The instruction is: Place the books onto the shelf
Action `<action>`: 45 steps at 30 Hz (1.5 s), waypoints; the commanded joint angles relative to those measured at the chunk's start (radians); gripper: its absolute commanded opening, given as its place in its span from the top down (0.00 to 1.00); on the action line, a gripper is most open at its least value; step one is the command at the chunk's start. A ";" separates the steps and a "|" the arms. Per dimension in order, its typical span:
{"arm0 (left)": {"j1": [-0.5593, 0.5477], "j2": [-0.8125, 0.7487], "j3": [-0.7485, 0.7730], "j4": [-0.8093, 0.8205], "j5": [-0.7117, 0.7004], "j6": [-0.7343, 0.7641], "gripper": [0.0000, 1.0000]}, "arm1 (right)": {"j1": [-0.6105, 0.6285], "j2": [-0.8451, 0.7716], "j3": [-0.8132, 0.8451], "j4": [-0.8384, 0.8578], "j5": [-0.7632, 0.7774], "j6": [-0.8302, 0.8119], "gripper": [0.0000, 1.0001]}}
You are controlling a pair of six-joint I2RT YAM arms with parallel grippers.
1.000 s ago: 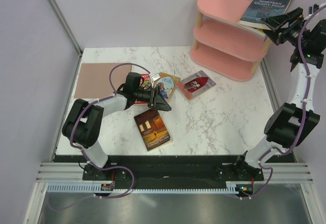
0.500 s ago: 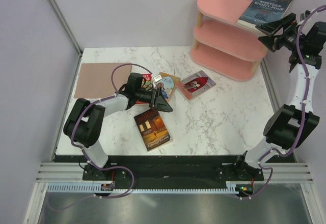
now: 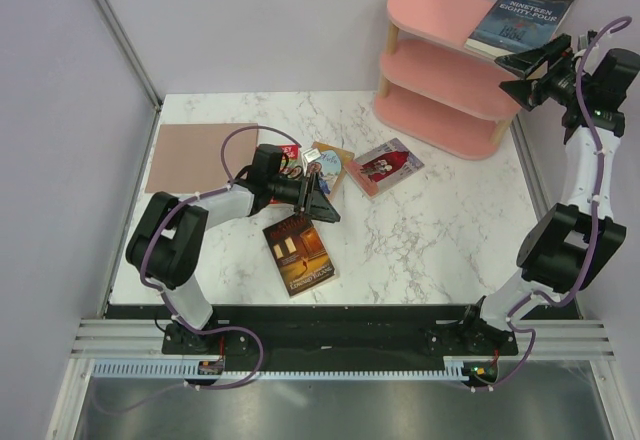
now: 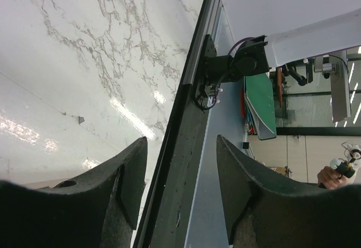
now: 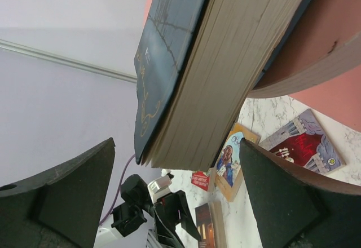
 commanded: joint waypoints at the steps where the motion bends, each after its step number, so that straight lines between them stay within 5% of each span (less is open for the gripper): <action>1: -0.011 0.014 0.032 -0.007 -0.008 0.051 0.42 | 0.002 -0.031 0.036 0.008 -0.014 -0.025 0.02; 6: -0.011 -0.022 0.109 -0.250 -0.166 0.177 0.42 | 0.032 -0.174 -0.152 -0.242 0.127 -0.291 0.02; 9: -0.008 -0.007 0.225 -0.392 -0.381 0.273 0.39 | 0.131 -0.298 -0.367 -0.315 0.299 -0.448 0.02; 17: 0.028 0.086 0.390 -0.632 -0.685 0.162 0.32 | 0.619 -0.360 -0.932 0.004 0.497 -0.327 0.02; 21: 0.090 0.005 0.229 -0.672 -0.817 -0.001 0.32 | 0.848 -0.242 -0.918 0.068 0.535 -0.296 0.02; 27: 0.121 -0.242 -0.065 -0.684 -0.970 -0.185 0.32 | 1.020 -0.049 -0.785 0.088 0.552 -0.275 0.02; 32: 0.121 -0.383 -0.242 -0.664 -1.024 -0.253 0.31 | 1.081 0.065 -0.739 0.171 0.518 -0.224 0.04; 41: 0.121 -0.480 -0.291 -0.690 -1.073 -0.256 0.31 | 1.134 0.202 -0.722 0.296 0.456 -0.163 0.09; 45: 0.119 -0.420 -0.305 -0.635 -0.972 -0.271 0.31 | 1.146 0.240 -0.714 0.344 0.385 -0.132 0.19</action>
